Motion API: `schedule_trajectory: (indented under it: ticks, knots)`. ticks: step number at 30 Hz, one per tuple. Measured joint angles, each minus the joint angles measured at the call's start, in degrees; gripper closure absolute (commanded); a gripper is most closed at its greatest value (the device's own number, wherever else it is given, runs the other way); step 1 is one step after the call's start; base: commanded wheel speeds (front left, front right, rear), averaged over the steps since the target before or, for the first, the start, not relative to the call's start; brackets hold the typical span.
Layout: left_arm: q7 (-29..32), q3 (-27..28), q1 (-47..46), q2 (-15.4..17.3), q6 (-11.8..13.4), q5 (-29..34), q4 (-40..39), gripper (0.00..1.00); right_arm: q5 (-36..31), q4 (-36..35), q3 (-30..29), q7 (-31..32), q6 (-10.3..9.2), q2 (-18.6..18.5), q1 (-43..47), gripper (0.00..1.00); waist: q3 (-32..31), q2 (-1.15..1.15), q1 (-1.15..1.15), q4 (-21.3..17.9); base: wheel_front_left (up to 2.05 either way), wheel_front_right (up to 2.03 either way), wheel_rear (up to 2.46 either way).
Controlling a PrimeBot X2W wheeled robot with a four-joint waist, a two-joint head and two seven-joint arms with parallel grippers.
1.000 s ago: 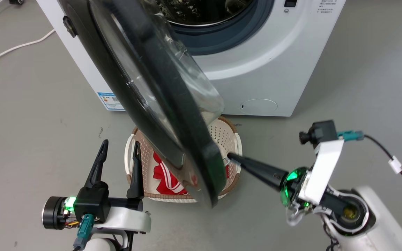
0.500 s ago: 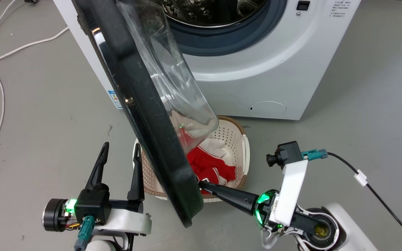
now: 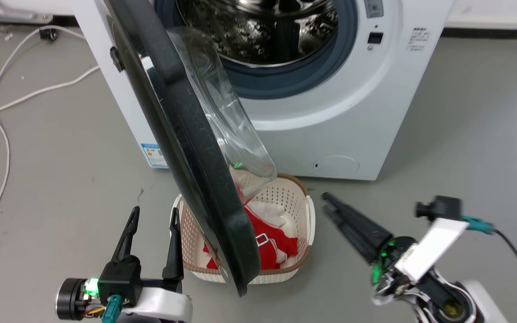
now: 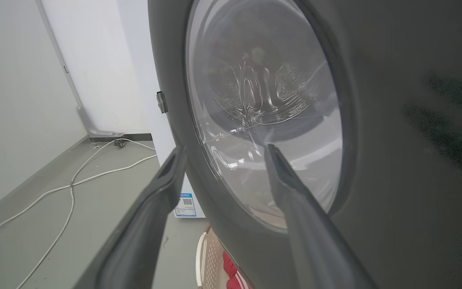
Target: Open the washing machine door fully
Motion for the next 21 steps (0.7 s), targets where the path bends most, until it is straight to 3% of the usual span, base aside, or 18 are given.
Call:
schedule_trajectory:
  ticks: [6,12,15,17,21]
  knots:
    - [0.0,0.5,1.9,0.0,-0.1,0.1,-0.1,0.00,-9.3,-5.2,-5.1,-14.8,0.00,-1.7,3.8,0.00,-2.8,0.00,0.00,-1.2,0.00,0.00,0.00]
    - [0.0,1.3,3.3,0.0,-0.1,0.3,-0.2,0.00,-33.8,-4.4,-3.7,-37.7,0.01,-7.7,6.7,0.00,-4.5,0.00,0.00,-2.3,0.00,0.00,0.00]
    - [0.0,1.3,3.8,0.0,-0.1,0.3,-0.5,0.00,-48.0,-2.4,-7.1,-39.7,0.09,-7.4,7.8,0.00,-5.0,0.00,0.00,-2.8,0.00,0.00,0.00]
    - [0.0,1.4,4.3,0.0,0.0,0.3,-0.6,0.00,-57.8,-5.2,-13.0,-39.9,0.09,-4.3,8.3,0.00,-5.2,0.00,0.00,-3.3,0.00,0.00,0.00]
    - [0.0,1.5,4.3,0.0,0.0,0.3,-0.7,0.00,-74.5,-10.8,-19.1,-40.0,0.09,0.4,11.8,0.00,-5.2,0.00,0.00,-3.8,0.00,0.00,0.00]
